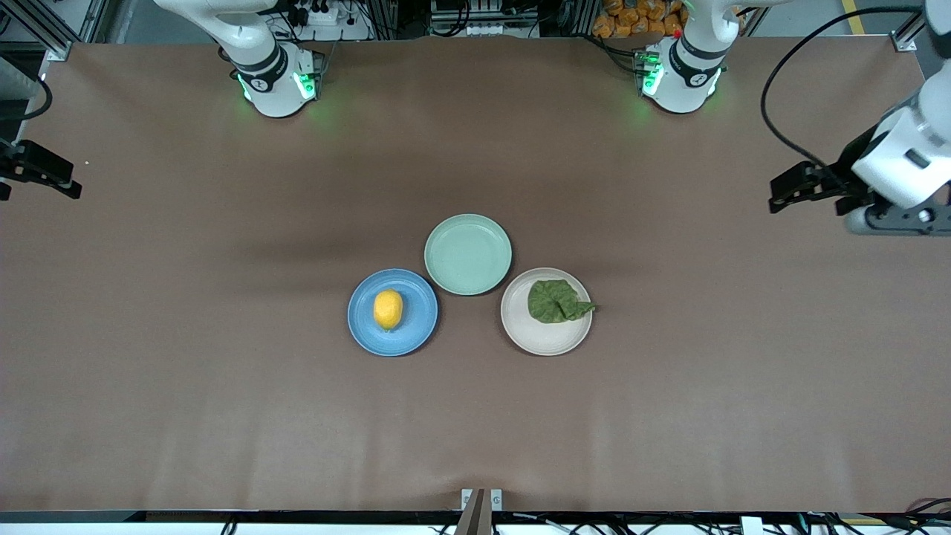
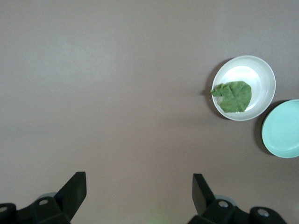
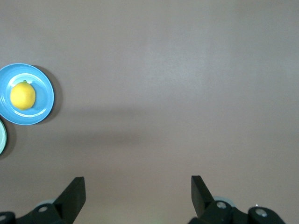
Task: Pick lemon and lettuce from blue and beige plates
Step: 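Move the left gripper toward the lettuce while the right gripper approaches the lemon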
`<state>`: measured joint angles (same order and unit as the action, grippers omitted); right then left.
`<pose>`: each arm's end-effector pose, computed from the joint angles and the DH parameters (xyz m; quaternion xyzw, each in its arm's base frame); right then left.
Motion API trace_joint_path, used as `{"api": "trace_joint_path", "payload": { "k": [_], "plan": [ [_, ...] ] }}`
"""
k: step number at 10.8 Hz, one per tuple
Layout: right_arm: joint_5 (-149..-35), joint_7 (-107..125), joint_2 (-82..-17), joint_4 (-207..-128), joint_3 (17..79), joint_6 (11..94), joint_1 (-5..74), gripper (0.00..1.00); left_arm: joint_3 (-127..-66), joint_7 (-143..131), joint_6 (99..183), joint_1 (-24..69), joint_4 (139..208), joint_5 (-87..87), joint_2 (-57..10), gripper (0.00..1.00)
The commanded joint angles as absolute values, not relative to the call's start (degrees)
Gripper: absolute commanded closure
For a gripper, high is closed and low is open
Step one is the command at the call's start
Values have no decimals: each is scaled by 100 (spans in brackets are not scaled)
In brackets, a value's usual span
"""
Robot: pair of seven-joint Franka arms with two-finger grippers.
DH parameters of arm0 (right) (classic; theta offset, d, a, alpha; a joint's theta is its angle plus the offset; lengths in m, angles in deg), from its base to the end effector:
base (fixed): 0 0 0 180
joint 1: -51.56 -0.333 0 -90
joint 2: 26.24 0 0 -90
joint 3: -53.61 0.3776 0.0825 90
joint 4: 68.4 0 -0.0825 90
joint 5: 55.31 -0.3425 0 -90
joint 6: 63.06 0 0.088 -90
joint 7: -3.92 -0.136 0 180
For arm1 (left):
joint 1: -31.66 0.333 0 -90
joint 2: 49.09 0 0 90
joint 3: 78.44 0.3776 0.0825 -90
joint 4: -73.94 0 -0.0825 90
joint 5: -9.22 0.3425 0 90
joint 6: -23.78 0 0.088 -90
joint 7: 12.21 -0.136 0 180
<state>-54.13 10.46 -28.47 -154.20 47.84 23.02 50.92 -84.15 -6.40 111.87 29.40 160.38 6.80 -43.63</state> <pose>0.5176 -0.0481 0.6626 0.9997 0.0118 -0.0181 0.0105 0.5361 -0.0779 0.6310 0.9989 -0.0188 -0.0359 0.0217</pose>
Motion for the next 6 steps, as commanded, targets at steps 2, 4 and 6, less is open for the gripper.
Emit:
{"api": "trace_joint_path", "payload": {
  "k": [2,4,6],
  "plan": [
    [-5399,1034,-3309,-15269,4789,2246,5086,0,-8529,-493,12087,2902,16901,370,-4425,0],
    [-5399,1042,-3475,-15277,4789,2202,5077,0,-8608,-55,12519,2815,17071,316,-4251,0],
    [-5408,1051,-3590,-15295,4798,2184,4999,0,-8643,499,12844,2587,17053,325,-3874,0]
  ]
}}
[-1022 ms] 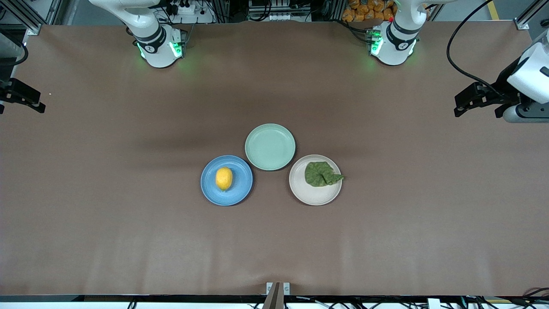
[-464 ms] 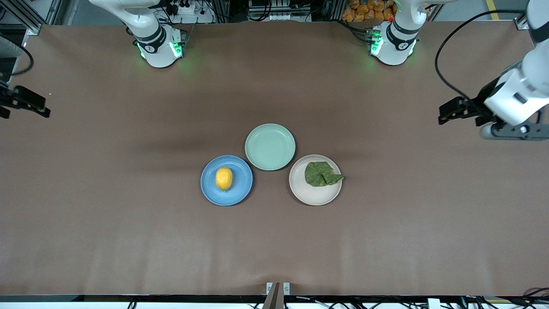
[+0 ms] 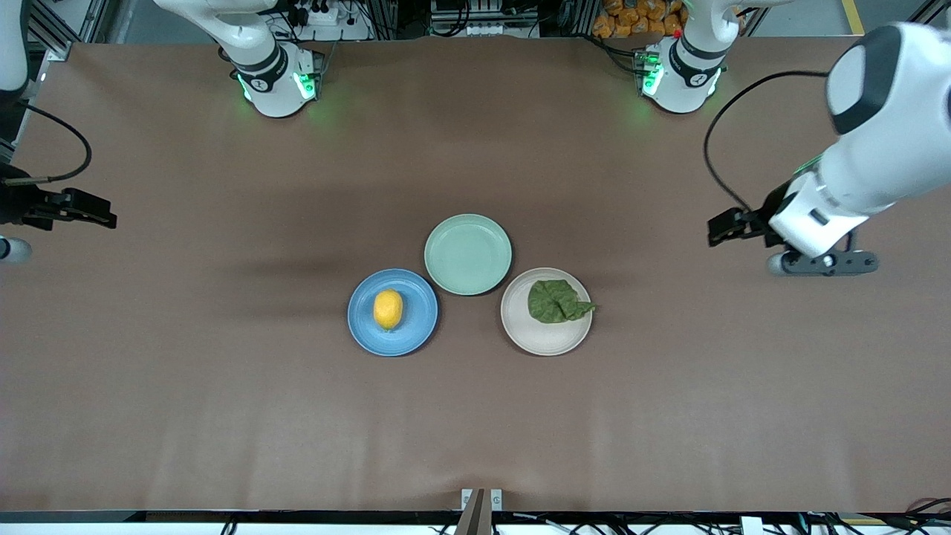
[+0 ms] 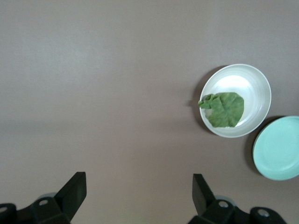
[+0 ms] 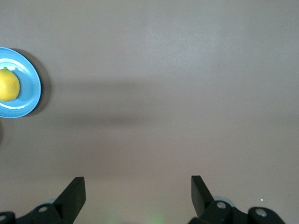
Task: Pick lemon and lettuce from blue and beige plates
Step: 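Move the left gripper toward the lettuce while the right gripper approaches the lemon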
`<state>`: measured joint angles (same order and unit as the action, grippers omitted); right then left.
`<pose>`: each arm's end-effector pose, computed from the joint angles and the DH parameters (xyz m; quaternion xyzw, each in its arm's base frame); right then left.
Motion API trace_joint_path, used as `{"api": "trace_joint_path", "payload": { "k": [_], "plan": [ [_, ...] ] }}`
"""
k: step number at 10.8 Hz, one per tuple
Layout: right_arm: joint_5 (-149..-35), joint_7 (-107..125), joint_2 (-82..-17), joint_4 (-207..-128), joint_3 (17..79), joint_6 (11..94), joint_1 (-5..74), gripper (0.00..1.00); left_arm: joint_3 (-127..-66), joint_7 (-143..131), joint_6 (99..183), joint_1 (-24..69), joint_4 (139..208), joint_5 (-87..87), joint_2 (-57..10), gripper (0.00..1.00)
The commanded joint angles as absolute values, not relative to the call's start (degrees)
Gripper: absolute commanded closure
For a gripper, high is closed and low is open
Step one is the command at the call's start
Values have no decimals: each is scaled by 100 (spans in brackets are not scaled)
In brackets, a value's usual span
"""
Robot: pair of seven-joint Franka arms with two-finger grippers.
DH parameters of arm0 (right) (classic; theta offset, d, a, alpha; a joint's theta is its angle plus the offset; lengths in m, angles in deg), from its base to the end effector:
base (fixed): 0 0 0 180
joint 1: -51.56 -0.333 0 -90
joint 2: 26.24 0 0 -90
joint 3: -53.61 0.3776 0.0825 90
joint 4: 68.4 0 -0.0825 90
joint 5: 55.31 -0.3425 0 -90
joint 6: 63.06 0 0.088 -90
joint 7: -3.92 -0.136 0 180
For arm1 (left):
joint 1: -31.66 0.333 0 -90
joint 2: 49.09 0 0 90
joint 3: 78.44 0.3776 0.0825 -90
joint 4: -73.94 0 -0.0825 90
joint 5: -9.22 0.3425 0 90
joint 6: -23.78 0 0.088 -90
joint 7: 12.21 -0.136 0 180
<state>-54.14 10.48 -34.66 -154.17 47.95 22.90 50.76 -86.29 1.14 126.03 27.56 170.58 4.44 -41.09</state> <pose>0.5501 -0.0452 0.6049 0.9972 0.0148 -0.0728 0.0103 0.5553 -0.1223 0.5504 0.9983 0.0223 -0.0307 0.0444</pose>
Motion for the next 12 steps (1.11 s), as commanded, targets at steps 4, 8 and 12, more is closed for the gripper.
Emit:
{"api": "trace_joint_path", "payload": {
  "k": [4,8,12],
  "plan": [
    [-5451,990,-3880,-15295,4798,2280,4770,0,-8643,1485,13513,2181,17036,404,-3152,0],
    [-5900,692,-4293,-15304,4789,2807,4524,0,-8617,2608,14303,1708,16957,421,-2406,0],
    [-5926,700,-4487,-15295,4798,2993,4436,0,-8626,3725,14402,1276,16466,966,-1562,0]
  ]
}}
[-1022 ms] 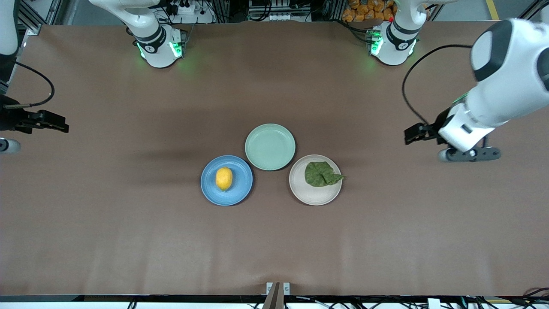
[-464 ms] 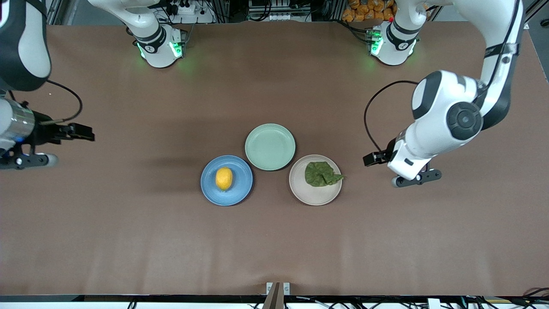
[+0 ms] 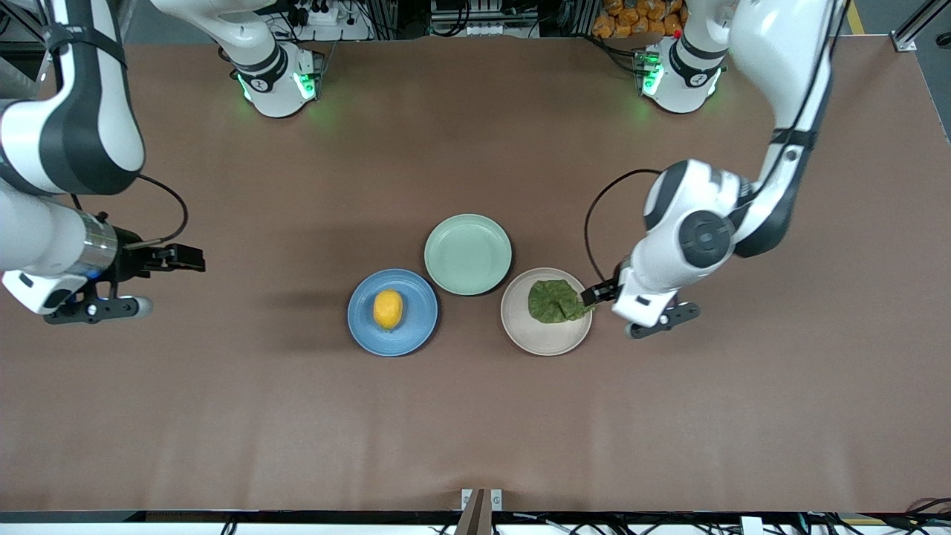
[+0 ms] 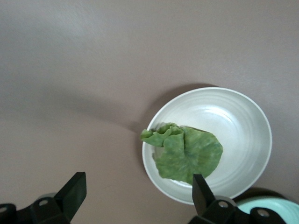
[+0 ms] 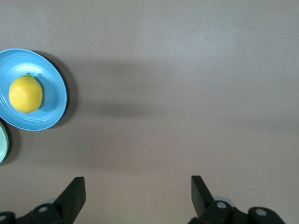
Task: Pick lemon and lettuce from blue and beige plates
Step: 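Move the left gripper toward the lettuce while the right gripper approaches the lemon, then lower the left gripper onto the lettuce while the right gripper descends to the lemon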
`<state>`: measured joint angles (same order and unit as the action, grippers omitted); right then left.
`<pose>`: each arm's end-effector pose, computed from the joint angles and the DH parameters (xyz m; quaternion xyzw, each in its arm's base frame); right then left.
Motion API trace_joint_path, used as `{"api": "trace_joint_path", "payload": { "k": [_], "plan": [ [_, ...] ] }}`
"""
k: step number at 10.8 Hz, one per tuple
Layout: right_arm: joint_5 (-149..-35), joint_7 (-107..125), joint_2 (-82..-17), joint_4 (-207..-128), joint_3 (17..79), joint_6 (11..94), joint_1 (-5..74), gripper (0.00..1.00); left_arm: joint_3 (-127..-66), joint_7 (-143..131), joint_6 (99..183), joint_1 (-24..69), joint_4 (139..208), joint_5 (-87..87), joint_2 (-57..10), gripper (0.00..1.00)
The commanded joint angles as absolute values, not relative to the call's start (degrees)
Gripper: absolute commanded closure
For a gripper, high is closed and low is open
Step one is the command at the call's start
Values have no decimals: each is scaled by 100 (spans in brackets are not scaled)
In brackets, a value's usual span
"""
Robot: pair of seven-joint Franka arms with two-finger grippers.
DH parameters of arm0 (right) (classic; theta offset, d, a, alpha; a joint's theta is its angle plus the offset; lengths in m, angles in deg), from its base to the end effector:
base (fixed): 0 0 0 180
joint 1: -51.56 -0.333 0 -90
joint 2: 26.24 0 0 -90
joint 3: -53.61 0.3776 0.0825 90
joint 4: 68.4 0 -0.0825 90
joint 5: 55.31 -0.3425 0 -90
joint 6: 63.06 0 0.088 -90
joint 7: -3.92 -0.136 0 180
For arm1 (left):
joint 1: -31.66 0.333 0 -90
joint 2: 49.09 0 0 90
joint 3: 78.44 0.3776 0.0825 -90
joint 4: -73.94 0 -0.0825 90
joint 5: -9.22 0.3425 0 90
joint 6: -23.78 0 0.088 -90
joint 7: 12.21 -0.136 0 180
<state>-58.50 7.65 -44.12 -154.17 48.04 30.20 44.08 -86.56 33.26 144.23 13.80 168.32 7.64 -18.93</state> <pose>0.6076 0.0359 0.5175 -0.9948 -0.0459 0.0896 0.0139 0.6057 -0.2817 0.3529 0.9811 0.1844 -0.0547 0.0191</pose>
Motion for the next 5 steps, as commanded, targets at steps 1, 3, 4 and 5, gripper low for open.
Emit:
{"api": "trace_joint_path", "payload": {
  "k": [1,3,4,5],
  "plan": [
    [-5926,691,-4522,-15295,4789,2993,4375,0,-8617,3893,14541,1224,16395,975,-1395,0],
    [-5935,220,-4609,-15304,4798,3036,4260,0,-8591,4323,14989,1049,16385,1002,-1104,0],
    [-6048,-36,-4697,-15304,4798,3158,4155,0,-8582,4412,15086,978,16394,1071,-1051,0],
    [-6197,-273,-4802,-15304,4798,3273,4085,0,-8582,4500,15139,977,16385,1159,-989,0]
  ]
}}
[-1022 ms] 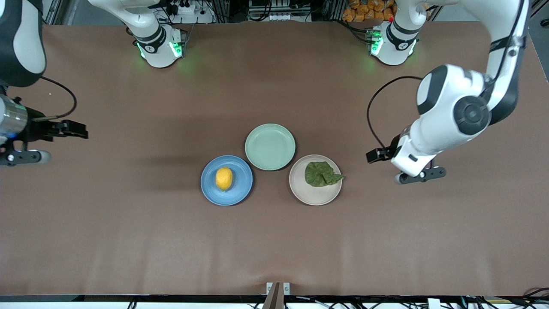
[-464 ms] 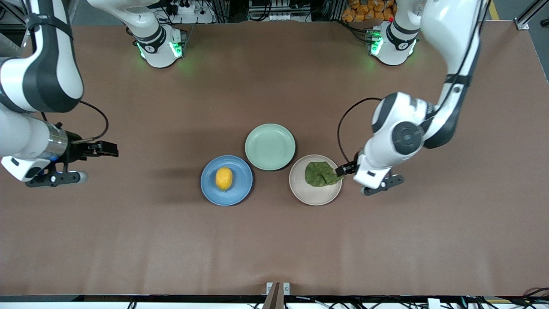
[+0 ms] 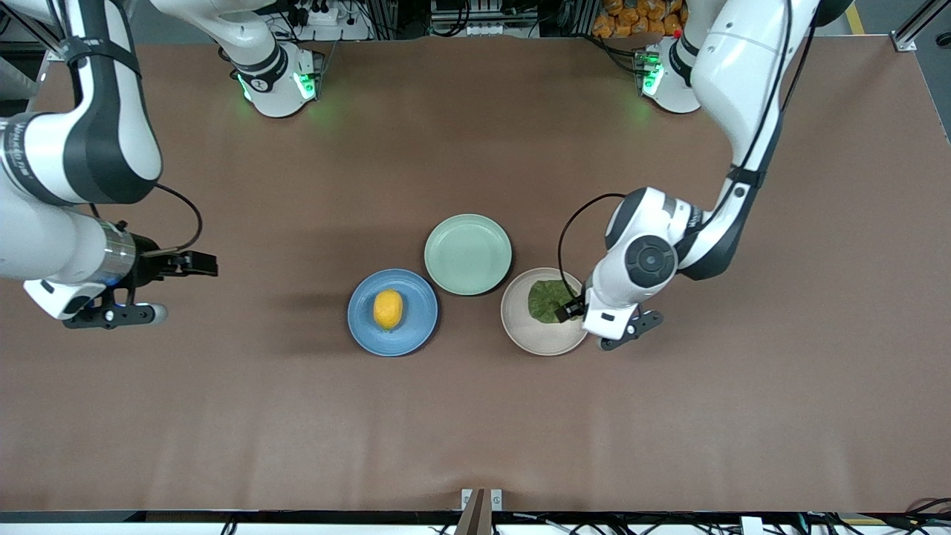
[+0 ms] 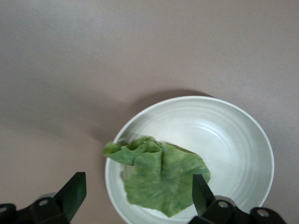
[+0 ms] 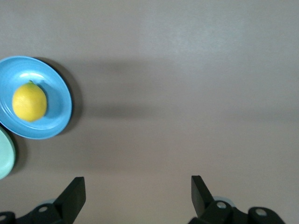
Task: Pick lemon and lettuce from blue and beige plates
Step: 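Lower the left gripper onto the lettuce while the right gripper descends to the lemon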
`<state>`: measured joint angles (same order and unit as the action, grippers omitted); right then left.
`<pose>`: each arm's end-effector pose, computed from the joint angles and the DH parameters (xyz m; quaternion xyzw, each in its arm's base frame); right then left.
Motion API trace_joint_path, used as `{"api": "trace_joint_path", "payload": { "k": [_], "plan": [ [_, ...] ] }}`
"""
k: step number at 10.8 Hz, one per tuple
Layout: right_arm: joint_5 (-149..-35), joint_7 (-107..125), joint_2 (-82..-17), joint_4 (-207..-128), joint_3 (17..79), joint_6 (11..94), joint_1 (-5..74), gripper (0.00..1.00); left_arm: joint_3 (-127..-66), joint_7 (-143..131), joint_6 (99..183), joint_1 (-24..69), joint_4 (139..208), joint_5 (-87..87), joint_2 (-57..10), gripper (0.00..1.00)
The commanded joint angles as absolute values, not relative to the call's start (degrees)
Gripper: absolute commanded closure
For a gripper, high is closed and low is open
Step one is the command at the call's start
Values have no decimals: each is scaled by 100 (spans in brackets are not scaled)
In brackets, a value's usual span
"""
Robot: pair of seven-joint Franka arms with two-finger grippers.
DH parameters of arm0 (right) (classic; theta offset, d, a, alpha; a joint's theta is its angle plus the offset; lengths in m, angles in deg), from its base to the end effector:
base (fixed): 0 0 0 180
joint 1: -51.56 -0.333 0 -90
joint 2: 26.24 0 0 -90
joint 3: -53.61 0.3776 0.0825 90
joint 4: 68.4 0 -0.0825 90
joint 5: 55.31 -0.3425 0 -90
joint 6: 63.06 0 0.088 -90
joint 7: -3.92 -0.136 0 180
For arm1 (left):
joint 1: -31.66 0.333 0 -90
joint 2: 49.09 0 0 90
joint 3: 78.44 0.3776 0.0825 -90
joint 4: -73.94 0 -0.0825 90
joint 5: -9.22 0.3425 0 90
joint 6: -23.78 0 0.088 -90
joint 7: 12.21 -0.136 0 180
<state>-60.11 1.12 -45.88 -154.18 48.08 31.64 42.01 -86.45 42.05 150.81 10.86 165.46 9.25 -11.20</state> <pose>0.6148 0.0629 0.5003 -0.9954 -0.0046 0.0939 0.0193 0.6182 -0.3209 0.2906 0.9713 0.2333 -0.0417 0.0203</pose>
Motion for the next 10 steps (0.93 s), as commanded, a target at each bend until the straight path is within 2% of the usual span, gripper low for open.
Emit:
{"api": "trace_joint_path", "payload": {
  "k": [1,10],
  "plan": [
    [-6225,-441,-4882,-15321,4798,3430,3997,0,-8582,4536,15244,951,16385,1168,-919,0],
    [-6559,-1725,-5540,-15480,4798,4758,3224,0,-8564,4923,15887,696,16394,1213,-514,0]
  ]
}}
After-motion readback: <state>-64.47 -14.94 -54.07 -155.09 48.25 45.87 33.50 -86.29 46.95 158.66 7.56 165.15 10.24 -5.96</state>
